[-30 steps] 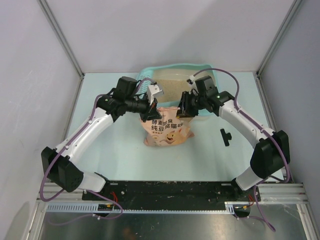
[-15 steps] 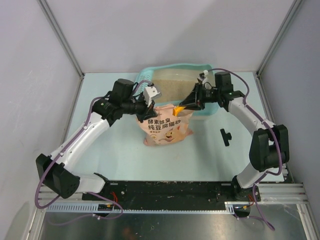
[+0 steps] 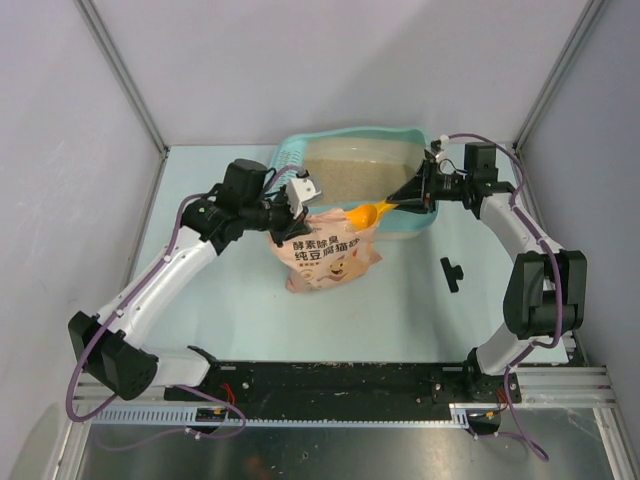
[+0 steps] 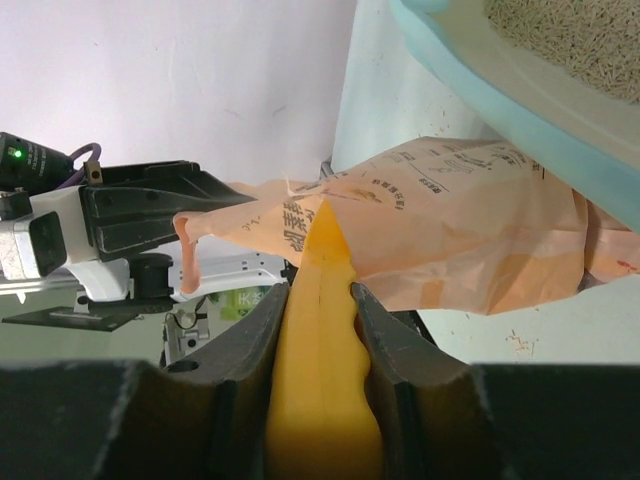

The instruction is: Fill the litter box with clean litter

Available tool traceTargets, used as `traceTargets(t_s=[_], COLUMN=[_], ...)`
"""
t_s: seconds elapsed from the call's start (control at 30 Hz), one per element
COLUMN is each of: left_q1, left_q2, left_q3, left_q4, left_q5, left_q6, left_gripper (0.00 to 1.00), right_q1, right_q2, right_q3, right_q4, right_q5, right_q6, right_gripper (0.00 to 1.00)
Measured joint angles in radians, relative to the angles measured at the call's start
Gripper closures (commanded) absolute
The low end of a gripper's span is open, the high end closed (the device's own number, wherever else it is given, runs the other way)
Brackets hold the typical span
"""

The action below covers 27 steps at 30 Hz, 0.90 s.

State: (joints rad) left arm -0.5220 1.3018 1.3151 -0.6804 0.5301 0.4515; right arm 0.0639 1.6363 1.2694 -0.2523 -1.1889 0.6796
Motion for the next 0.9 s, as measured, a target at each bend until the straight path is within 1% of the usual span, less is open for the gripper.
traceTargets(t_s=[0.27,0.47,0.9], left_q1=[-0.01,-0.017,-0.023], left_q2=[0.0,0.0,0.0], left_q3=[0.002,0.002,0.006], left_q4=[-0.004,-0.001,0.01], left_q5=[0.0,0.001,0.002], left_q6=[0.031,0.048,0.075], left_gripper=[1.0,1.0,1.0], right_q1=[-0.037,-0.058,-0.085], right_q2=[0.001,0.017,0.042], right_q3=[0.0,-0.005,-0.007], right_q4=[-0.042,-0.035,0.0], right_q5=[-0.058,-0.111,-0.174], right_q6=[-0.024,0.011,0.065], right_gripper=[1.0,1.0,1.0])
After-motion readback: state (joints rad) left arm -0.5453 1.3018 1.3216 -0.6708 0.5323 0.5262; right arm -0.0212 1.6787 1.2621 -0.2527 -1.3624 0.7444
